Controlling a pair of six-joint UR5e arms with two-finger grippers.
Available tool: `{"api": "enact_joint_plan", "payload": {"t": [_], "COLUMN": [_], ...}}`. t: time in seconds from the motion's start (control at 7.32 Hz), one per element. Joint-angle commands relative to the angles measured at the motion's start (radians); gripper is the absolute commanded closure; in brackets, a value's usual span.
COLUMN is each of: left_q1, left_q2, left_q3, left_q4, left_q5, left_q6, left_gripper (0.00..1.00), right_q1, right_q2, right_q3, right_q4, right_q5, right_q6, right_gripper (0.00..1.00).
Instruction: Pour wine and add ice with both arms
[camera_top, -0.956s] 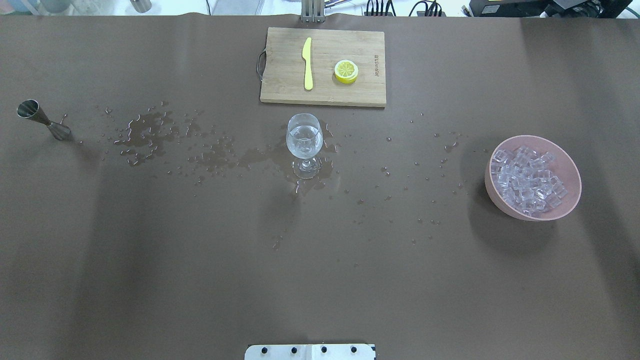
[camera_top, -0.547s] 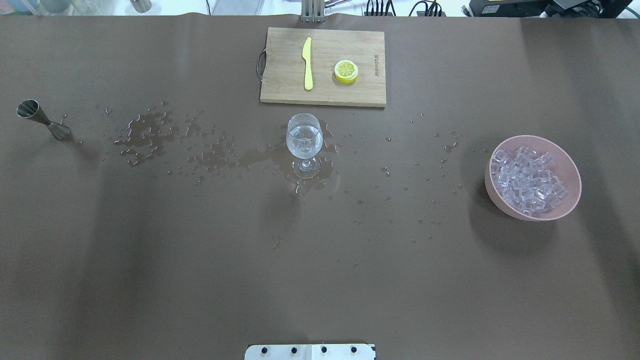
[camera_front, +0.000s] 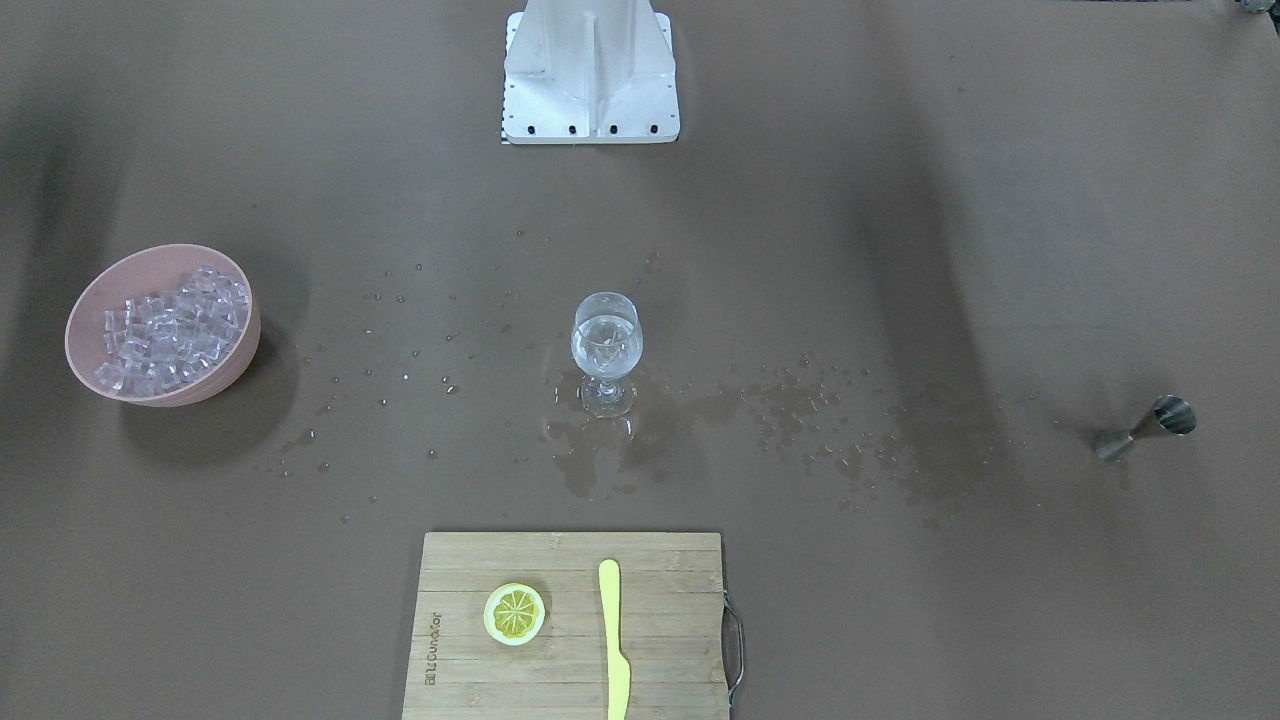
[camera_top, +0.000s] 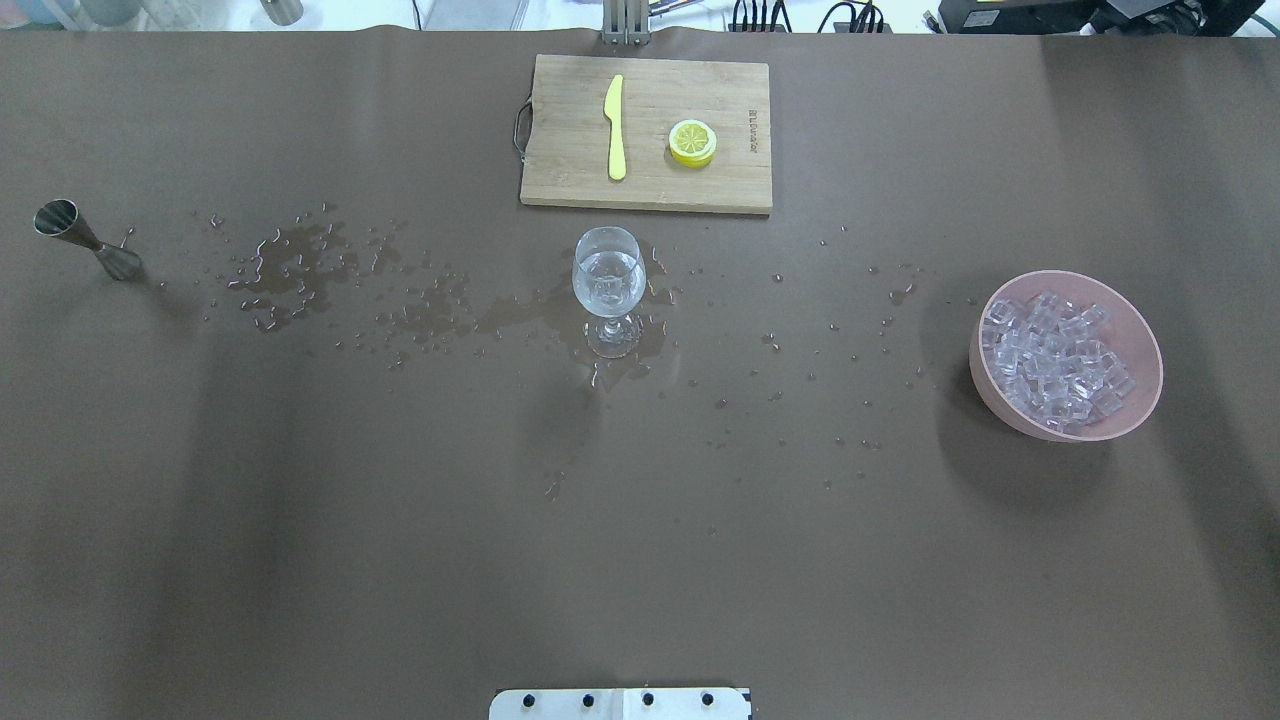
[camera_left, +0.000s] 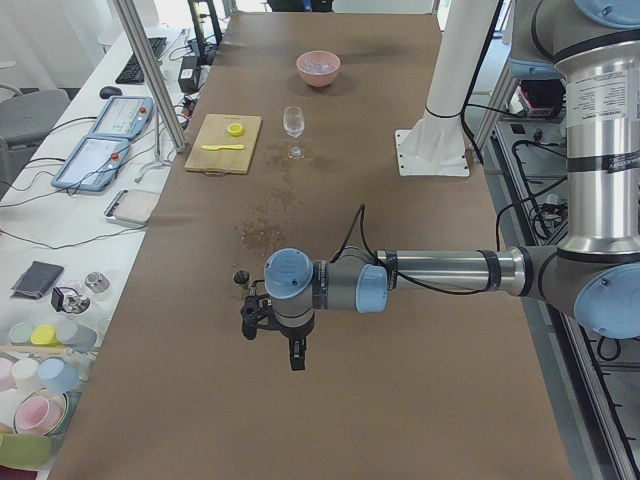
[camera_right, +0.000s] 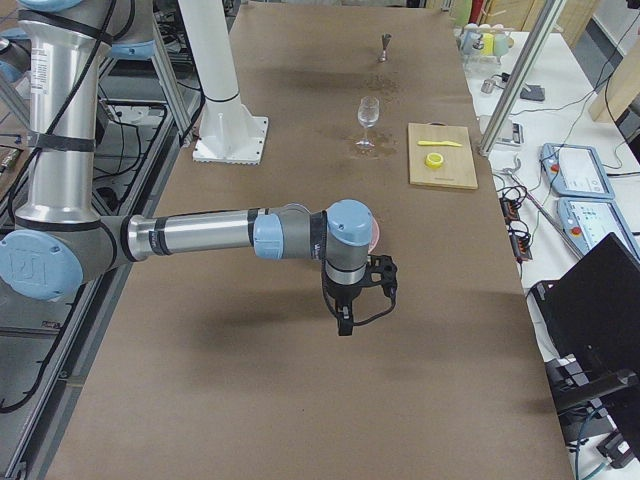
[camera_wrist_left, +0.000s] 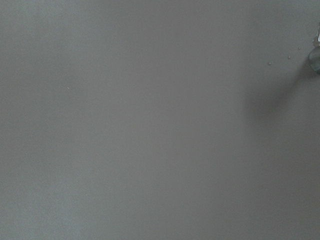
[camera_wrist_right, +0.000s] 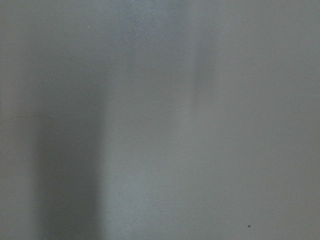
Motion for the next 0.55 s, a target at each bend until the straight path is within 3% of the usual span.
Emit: {"api": "enact_joint_plan", "payload": {"t": [0.0,0.41], "left_q1": [0.0,0.0], "left_q2": [0.001,0.001], "left_q3": [0.0,0.0], "left_q4": [-0.002,-0.006], "left_q5": [-0.001,-0.001], "left_q6": [0.0,0.0], "left_gripper": [0.02,0.02], "right_q1": [0.001,-0.001], "right_q2": [0.0,0.0], "right_q3": [0.0,0.006], "right_q4": [0.0,0.0], "right_q5": [0.0,0.0], "right_q6": [0.001,0.001], "right_gripper": [0.0,0.0]}}
